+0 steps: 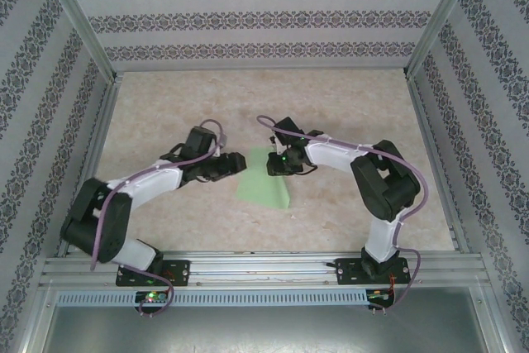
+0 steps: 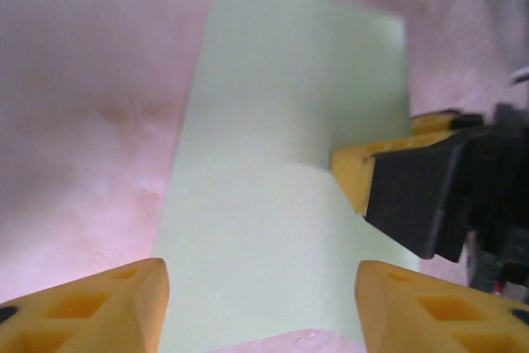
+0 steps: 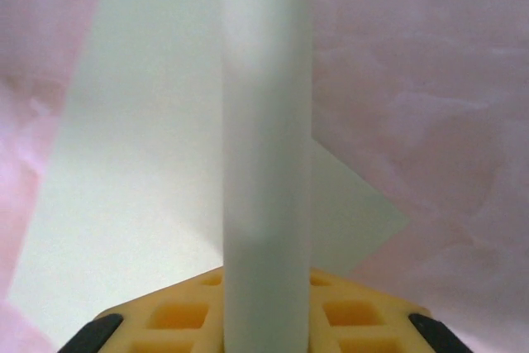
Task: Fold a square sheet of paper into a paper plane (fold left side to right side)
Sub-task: Pick up the square sheet of paper from the center of the table, then place a square sheet of paper at the center of the table.
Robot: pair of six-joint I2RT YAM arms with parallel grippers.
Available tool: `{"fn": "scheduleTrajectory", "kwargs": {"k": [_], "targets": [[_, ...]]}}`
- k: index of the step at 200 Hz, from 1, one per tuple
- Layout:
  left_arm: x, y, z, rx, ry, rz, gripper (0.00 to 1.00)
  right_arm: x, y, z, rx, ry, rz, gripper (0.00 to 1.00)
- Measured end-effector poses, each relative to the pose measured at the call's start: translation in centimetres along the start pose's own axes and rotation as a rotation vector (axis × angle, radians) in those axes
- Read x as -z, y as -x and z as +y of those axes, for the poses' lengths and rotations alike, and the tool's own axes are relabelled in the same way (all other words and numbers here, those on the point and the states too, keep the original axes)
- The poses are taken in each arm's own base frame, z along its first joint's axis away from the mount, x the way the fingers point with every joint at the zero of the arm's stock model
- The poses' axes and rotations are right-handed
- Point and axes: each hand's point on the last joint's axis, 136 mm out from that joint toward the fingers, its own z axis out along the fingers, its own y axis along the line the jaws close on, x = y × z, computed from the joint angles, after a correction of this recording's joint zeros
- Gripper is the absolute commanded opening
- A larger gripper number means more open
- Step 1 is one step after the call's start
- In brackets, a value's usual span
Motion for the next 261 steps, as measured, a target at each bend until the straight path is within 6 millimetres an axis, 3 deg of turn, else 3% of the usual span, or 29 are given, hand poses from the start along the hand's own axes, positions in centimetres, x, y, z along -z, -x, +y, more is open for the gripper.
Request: {"fn": "scheduleTrajectory", "kwargs": {"k": [32,48,102,140,207,233,261], "targets": [[3.5,3.0,-0.4,-0.032,-0.076,-0.122,0.85,2.4,1.0,0.7,-0.02,0.176,-0.062,0.22],[4.7,4.0,-1.5,-0.067,-0.136,-0.161,1.0,4.2,1.5,1.4,-0.007,0.274,-0.102,0.22],[8.2,5.6,-8.1,-0.245,-0.439,-0.238,1.0,13.6,2.7,4.9,0.129,0.551,-0.286,0.21],[10.0,5.0,-11.3,-0.353,-0.594,-0.219,1.0,19.9,1.6,8.0,0.267,0.71,-0.367,0.21],[12.2,4.2,-15.7,-0.495,-0.813,-0.127,1.0,25.5,-1.0,13.4,0.469,0.914,-0.34,0.2],[12.4,3.4,-17.1,-0.521,-0.879,-0.072,0.88,26.9,-1.3,15.0,0.53,0.947,-0.348,0.2],[12.6,2.4,-18.0,-0.542,-0.924,-0.021,0.49,26.9,-0.6,14.9,0.526,0.922,-0.376,0.2]]}}
